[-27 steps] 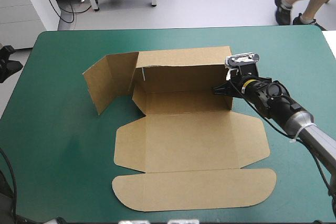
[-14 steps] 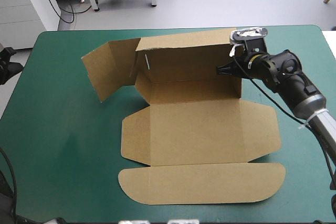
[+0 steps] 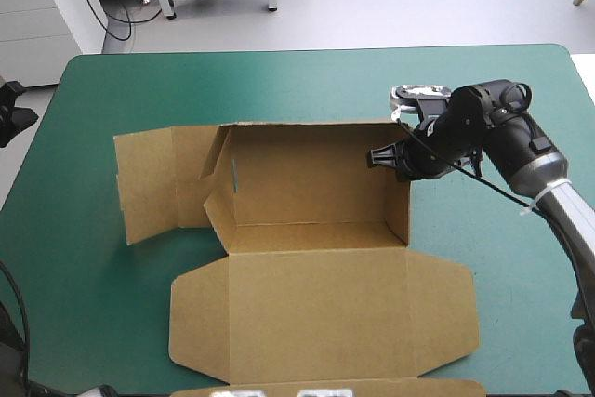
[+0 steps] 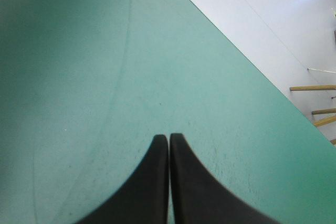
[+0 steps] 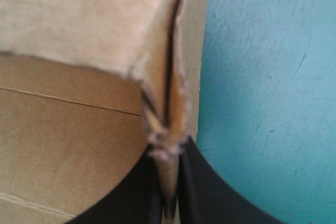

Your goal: Fold the box

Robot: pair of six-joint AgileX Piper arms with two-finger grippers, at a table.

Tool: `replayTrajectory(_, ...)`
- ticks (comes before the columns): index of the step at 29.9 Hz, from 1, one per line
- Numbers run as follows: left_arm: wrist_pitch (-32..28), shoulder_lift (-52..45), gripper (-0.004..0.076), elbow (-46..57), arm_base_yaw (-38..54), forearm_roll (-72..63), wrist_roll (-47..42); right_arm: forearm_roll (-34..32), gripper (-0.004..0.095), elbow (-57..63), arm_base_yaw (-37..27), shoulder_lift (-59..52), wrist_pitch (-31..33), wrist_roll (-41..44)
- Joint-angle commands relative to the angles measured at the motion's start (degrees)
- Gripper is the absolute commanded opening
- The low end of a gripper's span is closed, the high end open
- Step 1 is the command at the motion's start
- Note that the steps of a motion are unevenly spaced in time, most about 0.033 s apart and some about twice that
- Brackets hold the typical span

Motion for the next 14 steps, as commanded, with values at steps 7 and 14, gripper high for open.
replayTrajectory(7, -1.5, -2.5, -0.0008, -1.4, 0.0, -4.4, -0.7, -4.3, -0.0006, 3.6, -0.2, -2.9, -2.1, 0.1)
replayTrajectory(14, -1.4, -2.5, -0.0008, -1.4, 0.0, -4.4, -0.7, -12.6, -0.0006, 3.5, -0.2, 1.4, -3.7, 2.1)
